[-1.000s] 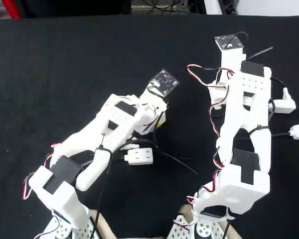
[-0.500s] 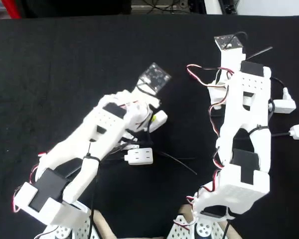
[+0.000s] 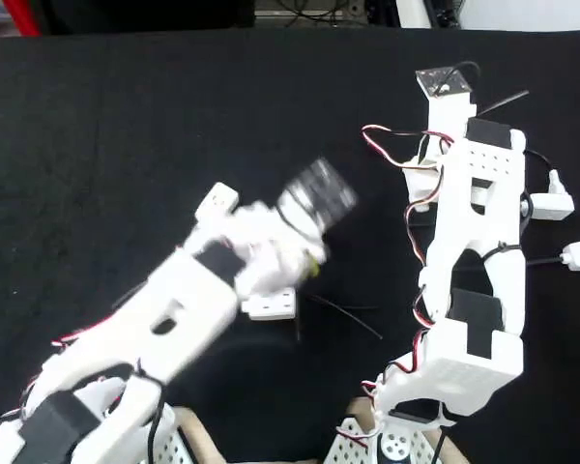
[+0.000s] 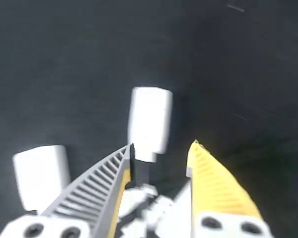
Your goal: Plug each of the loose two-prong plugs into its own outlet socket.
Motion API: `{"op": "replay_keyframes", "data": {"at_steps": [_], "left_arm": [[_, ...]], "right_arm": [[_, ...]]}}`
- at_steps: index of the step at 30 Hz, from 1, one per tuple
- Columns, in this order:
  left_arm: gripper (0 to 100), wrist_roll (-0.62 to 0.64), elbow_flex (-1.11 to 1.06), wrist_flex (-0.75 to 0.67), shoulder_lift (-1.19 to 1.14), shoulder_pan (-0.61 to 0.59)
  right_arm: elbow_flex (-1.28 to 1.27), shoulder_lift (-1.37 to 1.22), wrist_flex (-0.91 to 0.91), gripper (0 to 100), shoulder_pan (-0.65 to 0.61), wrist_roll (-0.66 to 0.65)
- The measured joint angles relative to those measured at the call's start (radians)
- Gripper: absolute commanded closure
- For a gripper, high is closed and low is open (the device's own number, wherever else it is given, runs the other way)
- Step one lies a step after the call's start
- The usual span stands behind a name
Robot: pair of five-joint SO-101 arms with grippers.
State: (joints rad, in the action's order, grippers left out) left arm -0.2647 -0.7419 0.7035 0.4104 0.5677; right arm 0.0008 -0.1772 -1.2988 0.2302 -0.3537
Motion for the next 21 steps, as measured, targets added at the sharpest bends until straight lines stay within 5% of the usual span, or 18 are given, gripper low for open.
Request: {"op": "replay_keyframes", "data": {"at_steps": [7, 13, 21], "left_arm": [[83, 0.0, -0.127, -0.186, -0.077, 0.104], [83, 0.0, 0.026, -0.199, -0.353, 0.008], [83, 0.0, 0.201, -0.081, -0.384, -0.127]], "right_arm": [[0.0, 0.0, 0.002, 98.7, 0.0, 0.0], [-0.012, 0.0, 0.002, 98.7, 0.0, 0.0], [-0.012, 0.0, 0.002, 98.7, 0.0, 0.0]]}}
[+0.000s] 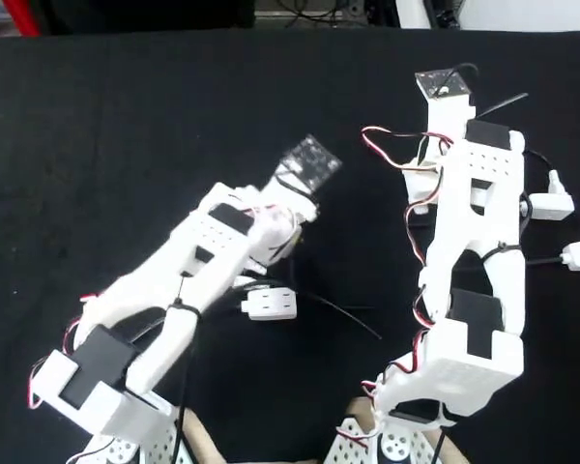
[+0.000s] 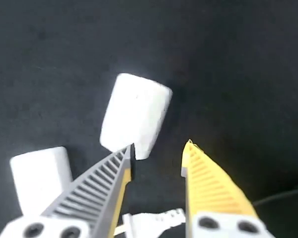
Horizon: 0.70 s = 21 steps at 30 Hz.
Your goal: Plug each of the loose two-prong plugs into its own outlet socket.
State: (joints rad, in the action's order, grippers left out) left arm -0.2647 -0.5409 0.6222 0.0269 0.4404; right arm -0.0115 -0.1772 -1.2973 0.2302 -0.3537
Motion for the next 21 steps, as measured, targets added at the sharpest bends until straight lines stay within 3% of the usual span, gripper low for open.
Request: {"op": "replay_keyframes", "data": {"at_steps": [7, 13, 21], "left_arm": [[83, 0.0, 0.008, 0.089, 0.02, -0.011], [83, 0.0, -0.075, 0.149, 0.27, -0.021], [83, 0.0, -0.319, 0.152, 0.756, -0.311]], "right_arm": [[0.0, 0.0, 0.0, 98.7, -0.02, 0.0], [0.0, 0.0, 0.0, 98.7, -0.029, -0.009], [-0.055, 0.0, -0.023, 98.7, -0.204, -0.077]]}}
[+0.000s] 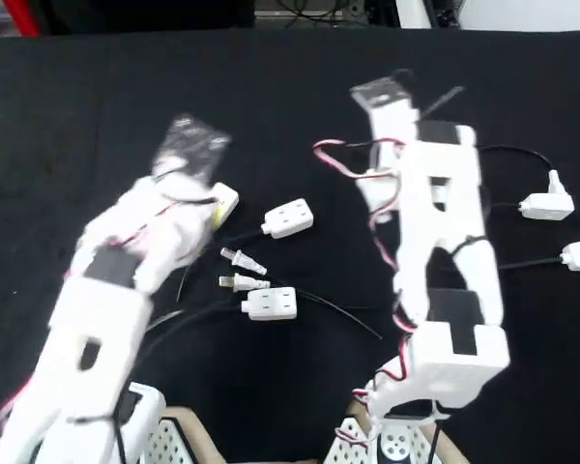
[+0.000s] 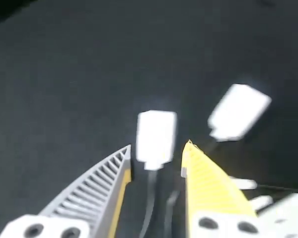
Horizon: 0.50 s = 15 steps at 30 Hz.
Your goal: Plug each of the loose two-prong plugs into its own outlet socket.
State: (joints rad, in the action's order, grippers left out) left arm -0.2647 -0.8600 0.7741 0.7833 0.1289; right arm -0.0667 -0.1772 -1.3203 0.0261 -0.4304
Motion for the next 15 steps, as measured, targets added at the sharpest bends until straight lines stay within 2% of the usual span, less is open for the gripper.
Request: {"op": "replay_keyframes", "data": {"at_steps": [8, 15], "left_arm": [[83, 0.0, -0.443, 0.0, 0.445, -0.299], [83, 0.0, -0.763, 0.0, 0.842, -0.371]], "right_arm": [[0.0, 0.0, 0.0, 98.7, -0.106, 0.0], [-0.009, 0.018, 0.046, 98.7, -0.181, 0.0]]}}
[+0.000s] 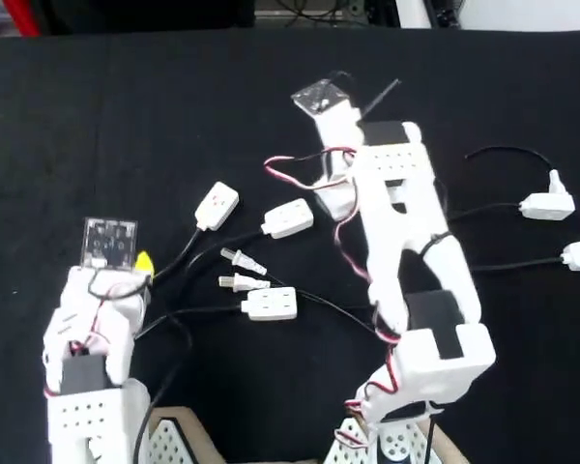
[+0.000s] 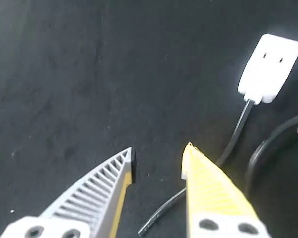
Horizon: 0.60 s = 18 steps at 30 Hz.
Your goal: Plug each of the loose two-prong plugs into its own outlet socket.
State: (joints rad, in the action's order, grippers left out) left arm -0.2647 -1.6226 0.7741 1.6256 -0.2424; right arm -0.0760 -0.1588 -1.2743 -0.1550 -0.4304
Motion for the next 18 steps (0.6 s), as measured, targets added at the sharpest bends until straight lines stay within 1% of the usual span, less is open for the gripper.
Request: {"op": "replay_keyframes", "data": {"at_steps": [2, 4, 7, 10, 15, 18], "left_arm": [[83, 0.0, -0.058, 0.017, 0.1, -0.012], [83, -0.014, -0.057, 0.078, 0.17, -0.043], [83, -0.025, -0.057, 0.12, 0.178, -0.055], [83, -0.029, -0.058, 0.129, 0.181, -0.063], [83, -0.072, -0.058, 0.164, 0.181, -0.064], [83, -0.109, -0.058, 0.176, 0.181, -0.064]], "right_arm": [[-0.048, 0.026, 0.06, 98.7, -0.038, 0.002], [-0.11, 0.057, 0.115, 98.7, -0.066, 0.0], [-0.189, 0.138, 0.181, 98.7, -0.075, 0.0], [-0.295, 0.238, 0.273, 98.7, -0.087, 0.0], [-0.546, 0.35, 0.496, 98.7, -0.137, 0.002], [-0.643, 0.358, 0.615, 98.7, -0.146, 0.038]]}}
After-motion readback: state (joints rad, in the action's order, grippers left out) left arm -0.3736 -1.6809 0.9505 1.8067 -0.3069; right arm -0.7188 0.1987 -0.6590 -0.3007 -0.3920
